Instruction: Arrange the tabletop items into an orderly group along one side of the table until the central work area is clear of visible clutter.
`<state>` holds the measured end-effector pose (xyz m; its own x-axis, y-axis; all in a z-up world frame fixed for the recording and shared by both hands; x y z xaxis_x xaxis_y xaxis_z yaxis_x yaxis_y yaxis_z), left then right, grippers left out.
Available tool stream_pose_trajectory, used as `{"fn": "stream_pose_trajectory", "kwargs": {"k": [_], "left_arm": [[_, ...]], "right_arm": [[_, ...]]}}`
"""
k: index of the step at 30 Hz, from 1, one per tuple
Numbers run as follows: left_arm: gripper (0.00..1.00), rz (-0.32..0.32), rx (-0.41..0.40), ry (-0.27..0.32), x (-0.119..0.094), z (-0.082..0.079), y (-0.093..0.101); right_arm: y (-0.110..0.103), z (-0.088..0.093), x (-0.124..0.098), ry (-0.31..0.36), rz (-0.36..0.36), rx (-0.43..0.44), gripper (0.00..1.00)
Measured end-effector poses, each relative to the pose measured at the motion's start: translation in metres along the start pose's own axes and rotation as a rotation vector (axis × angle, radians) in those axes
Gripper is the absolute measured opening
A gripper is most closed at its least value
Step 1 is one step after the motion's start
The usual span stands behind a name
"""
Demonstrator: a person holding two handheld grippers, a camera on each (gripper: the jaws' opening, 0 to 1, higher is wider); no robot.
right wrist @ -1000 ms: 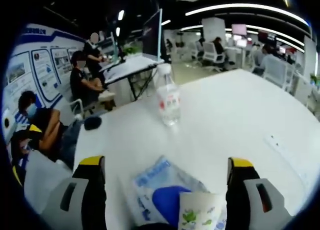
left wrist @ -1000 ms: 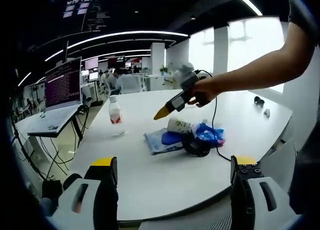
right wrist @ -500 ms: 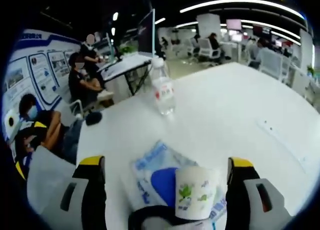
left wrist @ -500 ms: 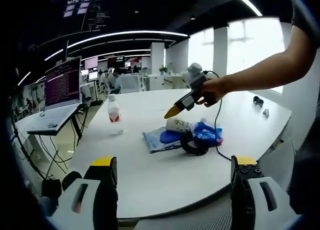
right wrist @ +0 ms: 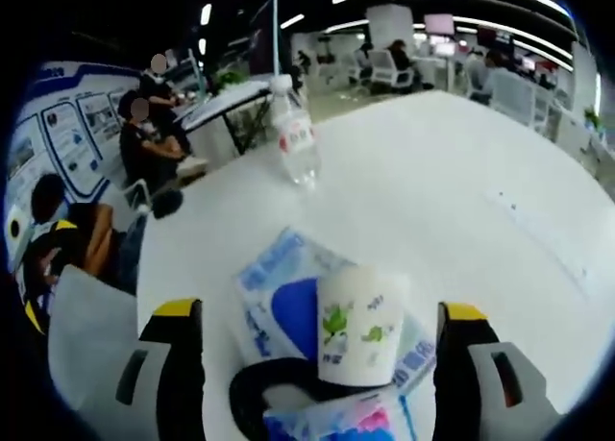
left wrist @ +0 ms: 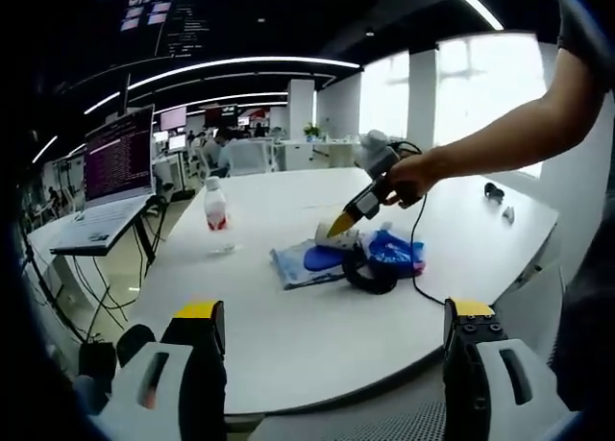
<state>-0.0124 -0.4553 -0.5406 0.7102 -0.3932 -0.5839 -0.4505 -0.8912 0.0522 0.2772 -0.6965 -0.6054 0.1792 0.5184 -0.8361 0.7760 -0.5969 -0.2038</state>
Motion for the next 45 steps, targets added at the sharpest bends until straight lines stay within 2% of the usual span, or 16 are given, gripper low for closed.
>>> {"fn": "stream_pose_trajectory", "kwargs": {"k": [3,10,19,31,33,36,41,45], "left_arm": [[0.95,0.003,-0.001,-0.005,0.0,0.001,0.0],[0.93,0.024,0.007,-0.014,0.001,0.003,0.004],[0.92,0.02,0.001,-0.018,0.002,0.004,0.003],[0.92,0.026,-0.009,-0.023,0.003,0.004,0.002],[0.92,0.028,-0.011,-0.023,0.003,0.005,0.002],[0.92,0.03,-0.013,-0.025,0.003,0.006,0.002],[0.93,0.033,-0.017,-0.028,0.004,0.006,0.002],[0.92,0.038,-0.021,-0.032,0.005,0.008,0.003]], "right_arm": [[0.01,-0.001,0.005,-0.018,0.003,0.01,0.99],[0.011,-0.004,0.01,-0.042,-0.005,0.006,0.94],[0.013,-0.005,0.018,-0.084,-0.013,0.032,0.88],[0.017,-0.016,0.028,-0.163,0.001,-0.008,0.82],[0.021,-0.018,0.033,-0.17,-0.014,-0.012,0.82],[0.017,-0.02,0.035,-0.196,-0.021,-0.016,0.82],[0.018,-0.024,0.039,-0.216,-0.022,-0.009,0.76],[0.026,-0.024,0.045,-0.239,-0.018,0.004,0.74]]}}
Point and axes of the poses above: the point that each gripper's makers call its tool centre point, and the gripper's own axes: x roughly forward along the fingers, y roughly to its right, z roughly out of its underside, the point moved 10 cm from there along -x, roughly backward along the fingers, and after that the axes turned 13 degrees about -y, right-handed, at the moved point
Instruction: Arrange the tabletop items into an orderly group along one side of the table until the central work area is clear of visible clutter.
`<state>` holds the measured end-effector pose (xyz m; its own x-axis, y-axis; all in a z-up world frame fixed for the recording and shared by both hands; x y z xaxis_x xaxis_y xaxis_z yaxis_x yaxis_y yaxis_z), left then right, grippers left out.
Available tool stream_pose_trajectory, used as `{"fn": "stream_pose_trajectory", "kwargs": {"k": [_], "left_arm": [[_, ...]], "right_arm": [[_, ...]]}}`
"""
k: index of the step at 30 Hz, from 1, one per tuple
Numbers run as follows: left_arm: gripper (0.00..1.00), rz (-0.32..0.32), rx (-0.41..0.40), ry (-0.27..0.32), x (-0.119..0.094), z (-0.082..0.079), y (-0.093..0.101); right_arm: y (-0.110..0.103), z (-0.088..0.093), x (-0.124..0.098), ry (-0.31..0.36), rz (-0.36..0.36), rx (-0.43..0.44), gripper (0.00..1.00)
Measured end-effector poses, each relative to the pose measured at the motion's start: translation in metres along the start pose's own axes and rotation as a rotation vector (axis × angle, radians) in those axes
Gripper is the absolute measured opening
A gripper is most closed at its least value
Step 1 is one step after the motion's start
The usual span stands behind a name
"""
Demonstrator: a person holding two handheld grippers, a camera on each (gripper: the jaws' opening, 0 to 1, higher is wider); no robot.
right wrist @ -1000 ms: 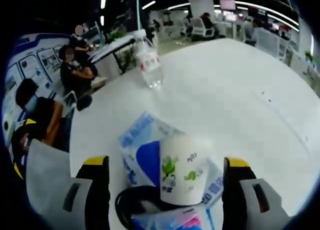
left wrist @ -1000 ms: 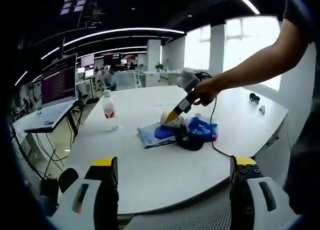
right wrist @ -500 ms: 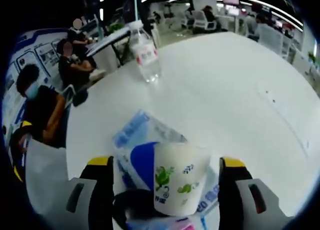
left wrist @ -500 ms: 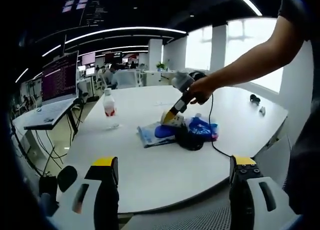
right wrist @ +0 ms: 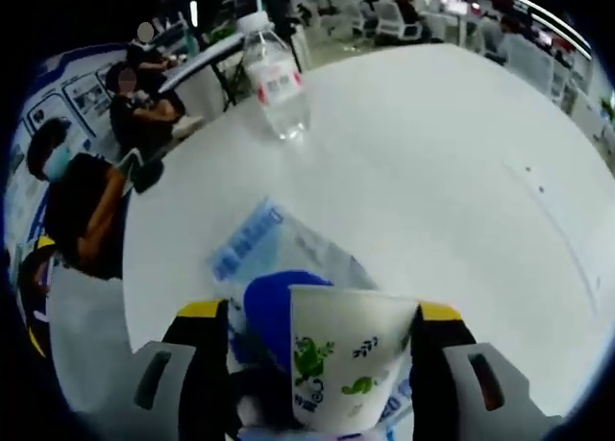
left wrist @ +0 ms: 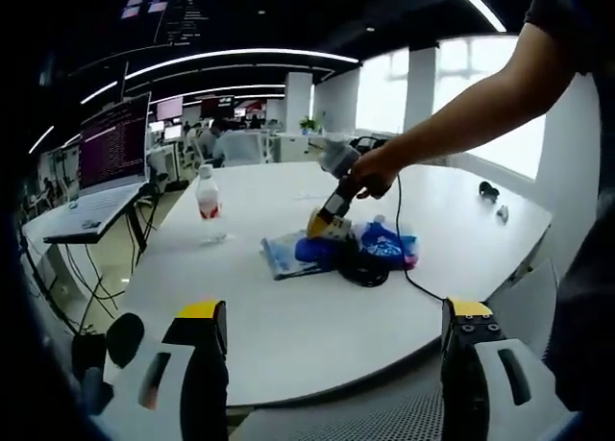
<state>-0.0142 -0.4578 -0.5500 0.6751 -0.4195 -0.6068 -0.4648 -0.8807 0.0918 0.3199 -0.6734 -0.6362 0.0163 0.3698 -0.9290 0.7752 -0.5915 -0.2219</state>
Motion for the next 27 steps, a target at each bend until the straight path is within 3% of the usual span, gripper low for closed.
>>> {"fn": "stream_pose_trajectory", "kwargs": {"k": [8,14,19,27], "left_arm": [[0.92,-0.001,-0.003,-0.008,0.001,0.0013,-0.002],[0.92,0.002,0.002,-0.012,0.0014,0.0014,-0.0012],[0.92,-0.001,0.001,-0.009,0.0006,0.0013,-0.0012],[0.92,-0.006,0.003,-0.014,-0.0005,0.0029,-0.0009]], "right_arm": [[0.002,-0.001,-0.0008,-0.029,0.009,0.02,0.62],[0.0013,-0.0019,-0.0039,-0.043,0.011,0.021,0.61],[0.0031,-0.0033,-0.0045,-0.059,0.026,0.023,0.5],[0.0028,-0.0038,-0.004,-0.089,0.04,0.036,0.46]]}}
Point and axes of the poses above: the point that each gripper's makers call its tool centre point, and the gripper's own axes: x roughly forward along the fingers, y roughly to its right, z roughly out of its underside, the point moved 10 cm from there along -x, roughly backward along the fingers, and after that the axes turned 13 degrees about -y, right-handed, at the moved point
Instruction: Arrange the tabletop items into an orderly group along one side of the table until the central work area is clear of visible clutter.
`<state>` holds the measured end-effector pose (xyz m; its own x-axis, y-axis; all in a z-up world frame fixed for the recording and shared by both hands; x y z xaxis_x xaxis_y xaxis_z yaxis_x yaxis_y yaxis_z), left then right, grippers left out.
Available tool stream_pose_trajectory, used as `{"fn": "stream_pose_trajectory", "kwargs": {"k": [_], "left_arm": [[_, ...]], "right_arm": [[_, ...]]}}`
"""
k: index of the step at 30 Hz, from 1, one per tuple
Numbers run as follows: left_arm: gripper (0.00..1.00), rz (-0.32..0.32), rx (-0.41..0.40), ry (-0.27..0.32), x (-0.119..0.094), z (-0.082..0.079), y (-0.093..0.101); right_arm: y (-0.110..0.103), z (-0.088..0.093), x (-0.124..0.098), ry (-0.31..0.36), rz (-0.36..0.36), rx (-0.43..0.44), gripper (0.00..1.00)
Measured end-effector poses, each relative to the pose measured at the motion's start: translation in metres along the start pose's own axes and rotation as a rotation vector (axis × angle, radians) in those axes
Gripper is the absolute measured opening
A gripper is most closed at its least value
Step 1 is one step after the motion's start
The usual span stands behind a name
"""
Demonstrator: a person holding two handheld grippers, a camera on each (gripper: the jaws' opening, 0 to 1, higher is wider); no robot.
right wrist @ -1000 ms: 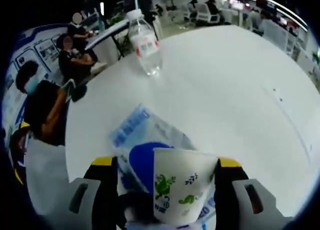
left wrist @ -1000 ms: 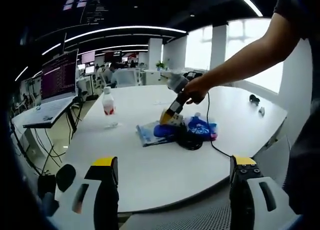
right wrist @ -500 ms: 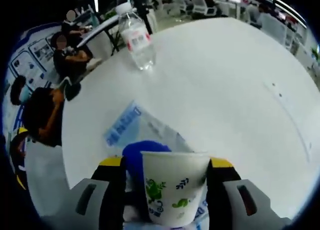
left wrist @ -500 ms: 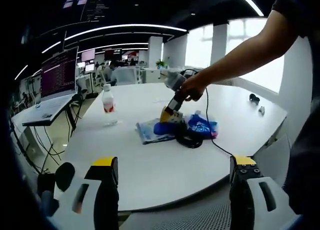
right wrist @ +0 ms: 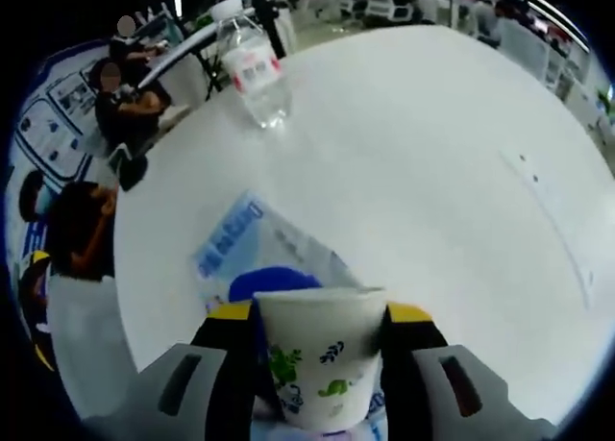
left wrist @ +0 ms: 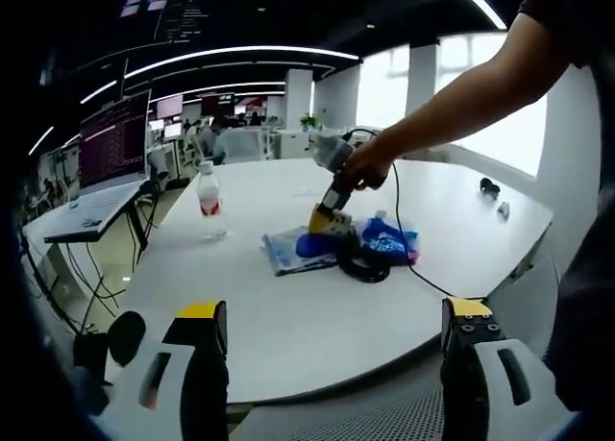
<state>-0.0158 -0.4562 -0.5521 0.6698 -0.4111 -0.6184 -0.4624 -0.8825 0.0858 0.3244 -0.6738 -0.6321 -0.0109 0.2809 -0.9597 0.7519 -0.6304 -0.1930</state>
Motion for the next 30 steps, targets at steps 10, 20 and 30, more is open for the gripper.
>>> {"fn": "stream_pose_trajectory", "kwargs": {"k": [10,20,30], "left_arm": [[0.92,0.002,0.002,-0.006,0.0,0.0,0.001],[0.91,0.005,-0.003,-0.01,0.001,0.0,0.0],[0.91,0.011,0.003,-0.013,0.002,0.0,0.001]], "right_arm": [[0.0,-0.001,-0.004,-0.016,0.003,0.004,0.44],[0.002,-0.009,-0.015,0.013,0.004,-0.003,0.43],[0.005,-0.022,-0.031,0.053,0.011,-0.026,0.42]]}}
Point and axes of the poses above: the point that each gripper's makers call its tool centre point, and the gripper's own axes: x roughly forward along the fingers, y roughly to its right, z roughly out of its underside, the point moved 10 cm from there along -x, roughly backward along the fingers, and after that the axes turned 13 degrees about -y, right-handed, at the moved point
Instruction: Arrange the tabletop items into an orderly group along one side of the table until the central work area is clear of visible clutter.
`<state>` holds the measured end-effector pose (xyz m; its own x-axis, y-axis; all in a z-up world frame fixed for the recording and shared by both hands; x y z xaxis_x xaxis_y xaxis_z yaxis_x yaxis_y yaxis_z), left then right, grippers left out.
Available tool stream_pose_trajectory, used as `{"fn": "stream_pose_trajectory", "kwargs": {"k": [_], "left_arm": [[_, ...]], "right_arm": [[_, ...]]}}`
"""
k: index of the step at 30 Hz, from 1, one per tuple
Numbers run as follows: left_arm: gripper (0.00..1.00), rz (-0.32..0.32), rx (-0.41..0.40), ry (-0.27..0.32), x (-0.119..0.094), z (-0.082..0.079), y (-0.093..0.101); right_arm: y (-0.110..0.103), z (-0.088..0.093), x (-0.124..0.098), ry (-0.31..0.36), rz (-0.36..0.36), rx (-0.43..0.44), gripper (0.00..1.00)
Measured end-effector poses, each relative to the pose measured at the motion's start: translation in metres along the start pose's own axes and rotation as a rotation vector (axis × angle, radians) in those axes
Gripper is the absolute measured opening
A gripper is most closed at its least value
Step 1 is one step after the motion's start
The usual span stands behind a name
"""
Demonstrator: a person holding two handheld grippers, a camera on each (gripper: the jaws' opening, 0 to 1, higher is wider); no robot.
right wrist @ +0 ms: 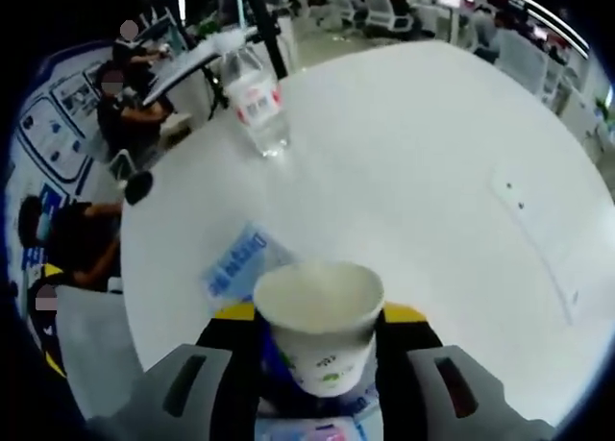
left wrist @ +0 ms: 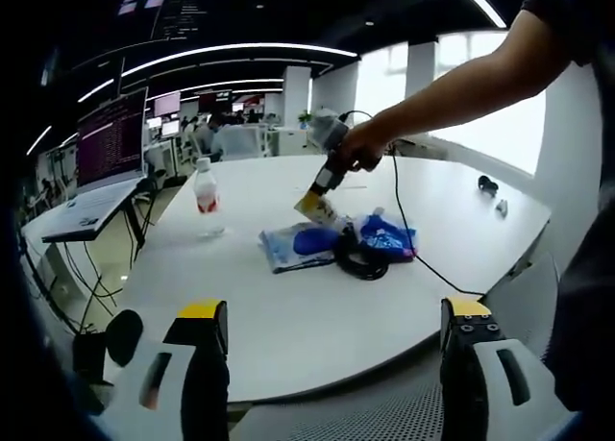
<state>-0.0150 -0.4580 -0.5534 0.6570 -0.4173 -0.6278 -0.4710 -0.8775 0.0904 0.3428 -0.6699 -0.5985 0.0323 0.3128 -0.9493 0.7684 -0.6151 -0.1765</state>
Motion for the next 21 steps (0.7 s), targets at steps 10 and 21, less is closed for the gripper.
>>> {"fn": "stream_pose_trajectory", "kwargs": {"k": [10,21], "left_arm": [[0.91,0.0,-0.003,0.003,0.0,0.0,0.0],[0.91,0.001,-0.018,0.012,-0.001,0.0,-0.001]], "right_arm": [[-0.005,-0.017,-0.012,0.045,0.002,-0.052,0.42],[-0.017,-0.044,-0.02,0.125,0.015,-0.113,0.4]]}}
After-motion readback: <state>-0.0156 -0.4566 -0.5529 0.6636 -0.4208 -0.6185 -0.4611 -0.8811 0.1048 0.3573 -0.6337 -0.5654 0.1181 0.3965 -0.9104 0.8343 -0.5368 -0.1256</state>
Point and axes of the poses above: the point that each gripper's makers call its tool centre point, and the gripper's own axes: x roughly forward along the fingers, y roughly to its right, z roughly out of its underside, the point moved 10 cm from there along -x, roughly backward along the fingers, and after that the axes turned 13 degrees about -y, right-handed, at the moved point
